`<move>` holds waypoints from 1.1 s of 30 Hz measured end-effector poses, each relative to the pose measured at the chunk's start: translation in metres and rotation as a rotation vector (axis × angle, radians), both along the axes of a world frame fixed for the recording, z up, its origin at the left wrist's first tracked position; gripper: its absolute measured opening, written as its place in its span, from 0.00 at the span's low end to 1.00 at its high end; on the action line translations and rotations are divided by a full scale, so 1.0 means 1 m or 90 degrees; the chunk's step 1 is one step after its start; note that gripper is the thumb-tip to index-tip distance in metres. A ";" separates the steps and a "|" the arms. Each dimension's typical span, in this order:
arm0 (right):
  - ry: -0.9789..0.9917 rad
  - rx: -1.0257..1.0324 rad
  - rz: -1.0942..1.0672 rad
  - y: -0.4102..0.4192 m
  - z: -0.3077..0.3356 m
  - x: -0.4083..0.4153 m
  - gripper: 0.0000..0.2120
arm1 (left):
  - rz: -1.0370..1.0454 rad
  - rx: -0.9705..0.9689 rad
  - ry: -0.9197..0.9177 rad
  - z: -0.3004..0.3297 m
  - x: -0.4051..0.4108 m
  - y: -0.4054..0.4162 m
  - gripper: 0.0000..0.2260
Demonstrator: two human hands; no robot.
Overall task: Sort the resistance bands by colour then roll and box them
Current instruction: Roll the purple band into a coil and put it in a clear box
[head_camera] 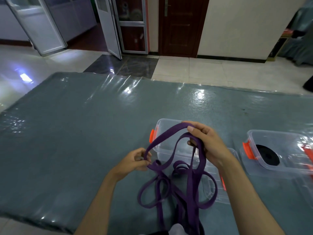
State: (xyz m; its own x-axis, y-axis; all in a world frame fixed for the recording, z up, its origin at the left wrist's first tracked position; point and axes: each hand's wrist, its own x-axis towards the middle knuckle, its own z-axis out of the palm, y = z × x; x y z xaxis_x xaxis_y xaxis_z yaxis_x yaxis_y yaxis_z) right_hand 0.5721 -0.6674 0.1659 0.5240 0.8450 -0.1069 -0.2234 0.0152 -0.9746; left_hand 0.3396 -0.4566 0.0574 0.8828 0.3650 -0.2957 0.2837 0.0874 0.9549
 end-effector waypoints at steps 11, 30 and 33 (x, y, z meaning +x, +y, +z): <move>-0.071 -0.101 -0.068 -0.017 -0.020 0.009 0.13 | 0.309 -0.032 -0.142 0.025 0.005 0.019 0.18; -0.337 -0.106 0.019 -0.006 -0.005 -0.057 0.27 | 0.141 0.428 -0.250 0.157 0.037 -0.052 0.10; -0.335 -0.025 -0.005 -0.004 0.020 -0.073 0.21 | 0.137 0.414 -0.285 0.156 0.034 -0.065 0.10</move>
